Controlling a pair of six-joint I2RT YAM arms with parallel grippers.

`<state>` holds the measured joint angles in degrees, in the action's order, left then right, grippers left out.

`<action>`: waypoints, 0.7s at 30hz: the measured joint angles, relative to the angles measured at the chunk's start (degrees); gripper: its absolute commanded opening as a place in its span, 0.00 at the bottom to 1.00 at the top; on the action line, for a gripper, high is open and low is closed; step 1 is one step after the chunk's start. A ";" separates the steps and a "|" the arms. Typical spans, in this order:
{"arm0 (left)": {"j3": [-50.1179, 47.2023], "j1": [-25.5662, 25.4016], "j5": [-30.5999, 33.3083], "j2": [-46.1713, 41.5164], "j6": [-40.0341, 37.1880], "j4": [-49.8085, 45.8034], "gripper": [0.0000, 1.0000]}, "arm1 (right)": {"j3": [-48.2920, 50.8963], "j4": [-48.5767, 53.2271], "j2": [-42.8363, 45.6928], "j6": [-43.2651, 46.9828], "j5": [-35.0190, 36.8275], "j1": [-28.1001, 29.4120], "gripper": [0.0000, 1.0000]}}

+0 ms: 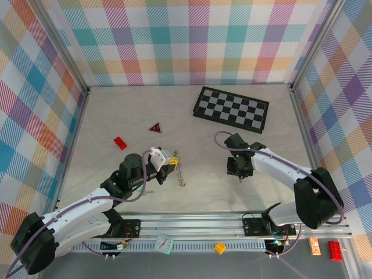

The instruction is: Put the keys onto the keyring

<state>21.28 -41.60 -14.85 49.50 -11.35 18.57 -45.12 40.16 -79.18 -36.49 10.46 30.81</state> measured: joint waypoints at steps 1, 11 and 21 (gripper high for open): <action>0.00 0.00 0.00 0.00 0.04 0.04 0.00 | 0.00 0.00 -0.79 -0.02 0.07 -0.22 0.37; 0.00 0.00 -0.07 0.31 0.07 1.11 0.00 | -0.35 -0.04 -4.92 0.85 3.30 -1.53 0.38; 0.00 0.00 -0.55 1.40 0.04 1.07 0.00 | -2.32 -0.48 -8.44 4.35 5.33 -1.55 0.35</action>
<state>21.28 -41.60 -15.40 50.89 -11.31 19.64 -47.44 39.68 -87.61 -32.14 15.79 29.26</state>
